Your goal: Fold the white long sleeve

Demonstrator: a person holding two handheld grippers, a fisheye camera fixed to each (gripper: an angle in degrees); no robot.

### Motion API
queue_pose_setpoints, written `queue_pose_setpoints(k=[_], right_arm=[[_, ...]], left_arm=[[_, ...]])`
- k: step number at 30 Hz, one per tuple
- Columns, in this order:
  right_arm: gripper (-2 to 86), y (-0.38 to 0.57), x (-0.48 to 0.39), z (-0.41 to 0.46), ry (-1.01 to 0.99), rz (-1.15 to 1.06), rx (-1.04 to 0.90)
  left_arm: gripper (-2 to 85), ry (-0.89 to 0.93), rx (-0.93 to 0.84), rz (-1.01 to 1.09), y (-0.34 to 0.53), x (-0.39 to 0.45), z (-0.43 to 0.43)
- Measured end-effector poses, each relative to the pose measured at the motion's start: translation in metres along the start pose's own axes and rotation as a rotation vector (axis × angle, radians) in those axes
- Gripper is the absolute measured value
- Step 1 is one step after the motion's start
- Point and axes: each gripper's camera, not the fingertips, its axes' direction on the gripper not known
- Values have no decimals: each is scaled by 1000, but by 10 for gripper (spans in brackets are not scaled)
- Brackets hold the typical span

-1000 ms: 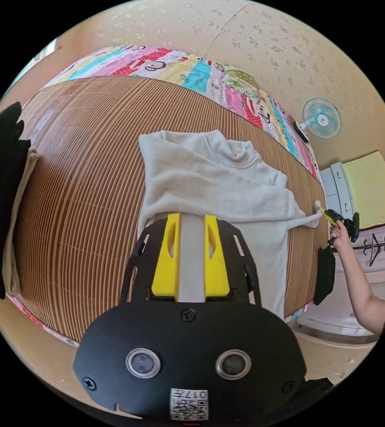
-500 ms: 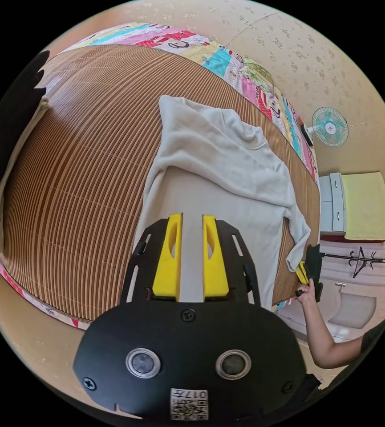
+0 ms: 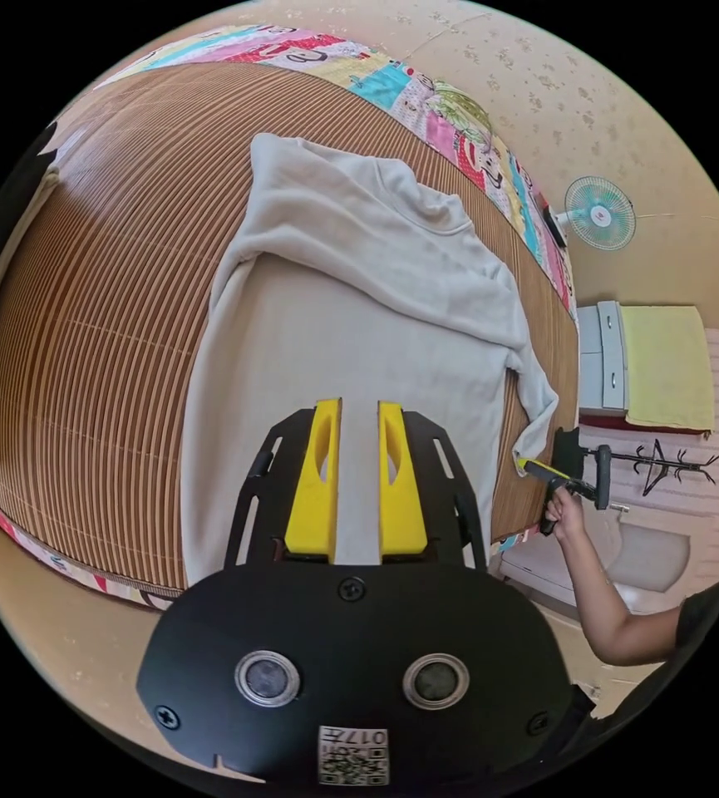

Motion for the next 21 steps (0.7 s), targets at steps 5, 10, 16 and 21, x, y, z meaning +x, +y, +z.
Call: queue_pose_setpoints(k=[5, 10, 16, 21], right_arm=[[32, -10, 24, -94, -726, 32, 338], [33, -65, -91, -181, -1023, -375, 543], [60, -158, -222, -113, -1246, -491, 176], [69, -136, -190, -85, -1026, -388, 228]], left_arm=[[71, 10, 6, -26, 8, -18, -12], [76, 59, 21, -14, 18, -25, -19], [102, 125, 86, 10, 25, -27, -28], [108, 131, 227, -27, 11, -47, -53]])
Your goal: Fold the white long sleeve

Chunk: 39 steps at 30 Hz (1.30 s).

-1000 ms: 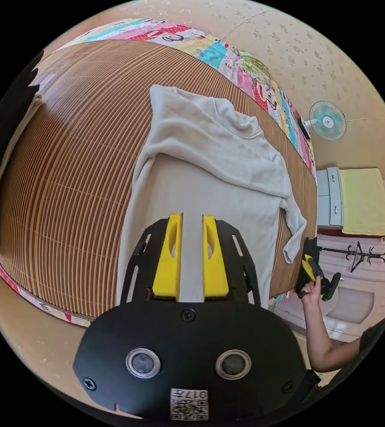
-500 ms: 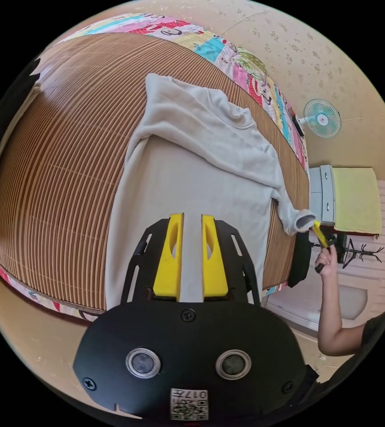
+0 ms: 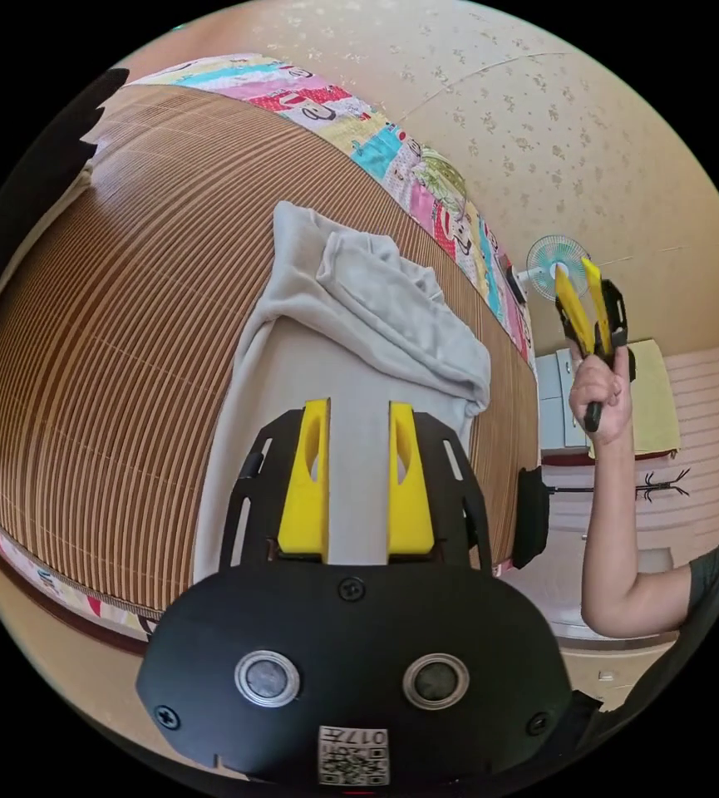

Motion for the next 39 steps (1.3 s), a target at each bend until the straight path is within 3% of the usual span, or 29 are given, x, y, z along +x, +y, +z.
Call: queue_pose_setpoints(k=[3, 7, 9, 14, 16, 18, 20, 26, 29, 36, 39], right_arm=[[64, 45, 44, -20, 108, 170, -9], [37, 115, 95, -36, 32, 380, 44], [26, 139, 101, -37, 13, 439, 107], [10, 154, 98, -18, -74, 481, 126], [8, 145, 91, -11, -92, 445, 96], [8, 140, 86, -11, -69, 415, 81], [7, 138, 88, -14, -7, 424, 58], [15, 136, 104, -30, 118, 476, 16], [31, 146, 103, -45, 220, 485, -16], [87, 216, 115, -63, 662, 588, -453], [99, 247, 126, -72, 665, 665, -539]], left_arm=[[110, -25, 59, 9, -29, -5, 0], [114, -24, 78, 62, -79, 2, 18], [113, -144, 80, 117, -104, 12, 42], [91, -303, -90, 236, -135, 17, 103], [53, -296, -86, 243, -137, 19, 90], [41, -130, 44, 260, -129, 23, 38], [40, -73, 85, 261, -121, 25, 5], [53, -182, -12, 112, -103, -37, -7], [100, -167, -33, 91, -87, -61, -31], [110, -151, -251, 35, 34, -112, -103], [111, -177, -380, 11, 78, -124, -119]])
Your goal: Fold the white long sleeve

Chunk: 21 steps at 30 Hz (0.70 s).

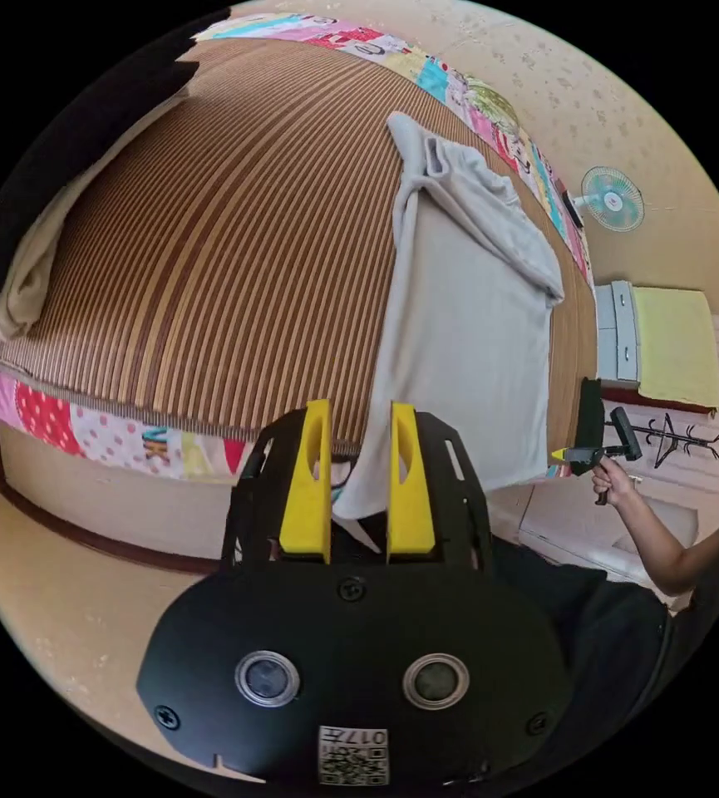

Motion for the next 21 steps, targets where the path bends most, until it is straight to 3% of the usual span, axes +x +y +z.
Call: queue_pose_setpoints(k=[5, 8, 11, 12, 14, 16, 18, 20, 21], right_arm=[[108, -1, 17, 6, -88, -16, -36], [108, -12, 15, 1, -89, -59, -50], [83, -14, 11, -8, -66, -136, -87], [63, -7, 9, -15, -104, -213, -78], [47, 9, 16, -25, -122, -240, -66], [39, 42, 37, -37, -262, -270, -52], [35, 70, 63, -43, -418, -247, -56], [32, 101, 92, -58, -725, -210, 34], [31, 121, 114, -75, -1003, -180, 202]], left_arm=[[144, -15, -148, 30, 12, -18, 10], [145, 80, -240, 59, -17, -38, 18], [91, 135, -366, 121, -41, -58, 7], [37, 278, -411, 168, -42, -63, 1], [4, 372, -447, 154, -38, -73, -12], [-3, 457, -465, 169, -31, -77, -34], [-7, 660, -536, 180, -16, -78, -59], [-8, 918, -468, 152, -7, -81, -84], [-8, 1070, -348, 108, -6, -88, -102]])
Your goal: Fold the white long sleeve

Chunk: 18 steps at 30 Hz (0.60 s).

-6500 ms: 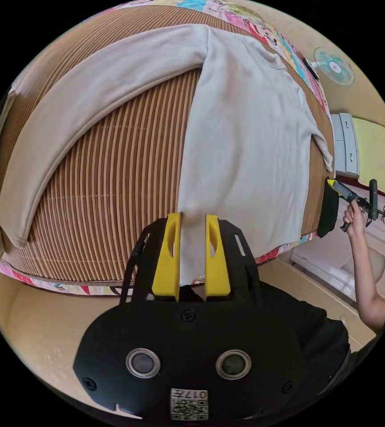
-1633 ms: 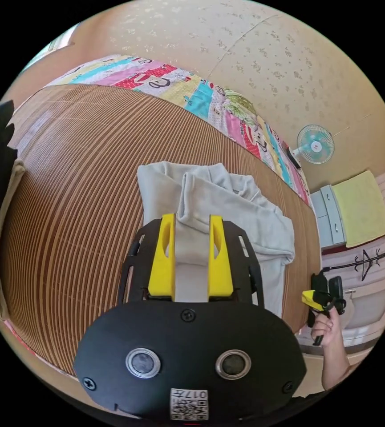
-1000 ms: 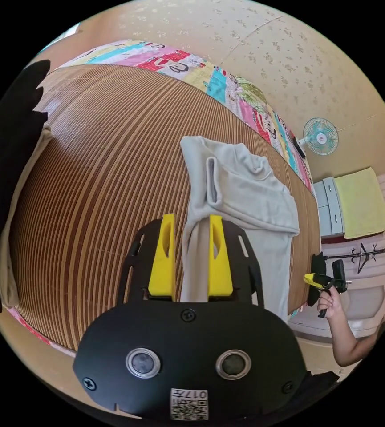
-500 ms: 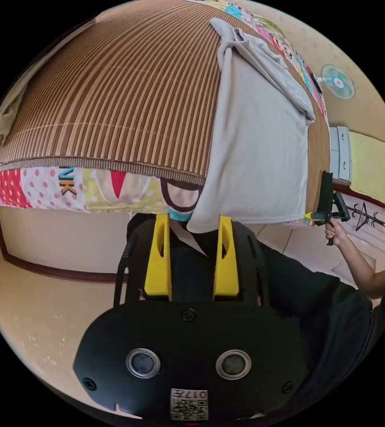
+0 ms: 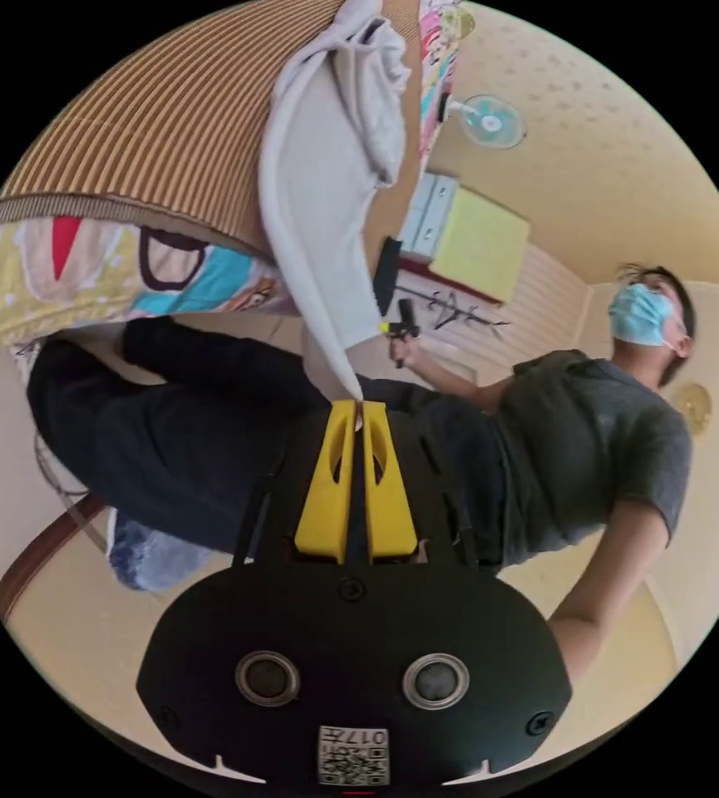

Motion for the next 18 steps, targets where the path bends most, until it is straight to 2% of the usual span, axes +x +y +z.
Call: queue_pose_setpoints(k=[1, 3, 4, 6, 8, 9, 10, 12, 13, 16, 18], right_arm=[[29, 13, -10, -24, -185, -64, 186], [27, 16, -26, -44, -319, -169, 349], [26, 3, -36, -47, -357, -220, 378], [24, -24, -46, -53, -390, -234, 475], [23, -57, -49, -57, -469, -275, 575], [22, -85, -51, -53, -546, -299, 577], [22, -114, -55, -45, -590, -298, 541], [21, -147, -69, -31, -544, -296, 480], [20, -163, -81, -23, -499, -297, 441], [18, -188, -99, -17, -495, -302, 394], [18, -192, -104, -21, -495, -298, 382]], left_arm=[[-8, 49, 63, 23, 1, 6, -7], [-9, 174, 315, 163, -8, 30, -35], [-9, 201, 363, 210, -14, 35, -38], [-9, 407, 690, 382, -42, 36, -64], [-9, 541, 934, 450, -65, 18, -80], [-8, 522, 982, 417, -86, 7, -81], [-8, 475, 972, 382, -97, 3, -79], [-1, 154, 851, 172, -140, -5, -52], [2, 94, 816, 145, -149, -5, -42], [88, -168, 655, 133, -181, 11, 7], [123, -507, 595, 148, -197, 37, 47]])
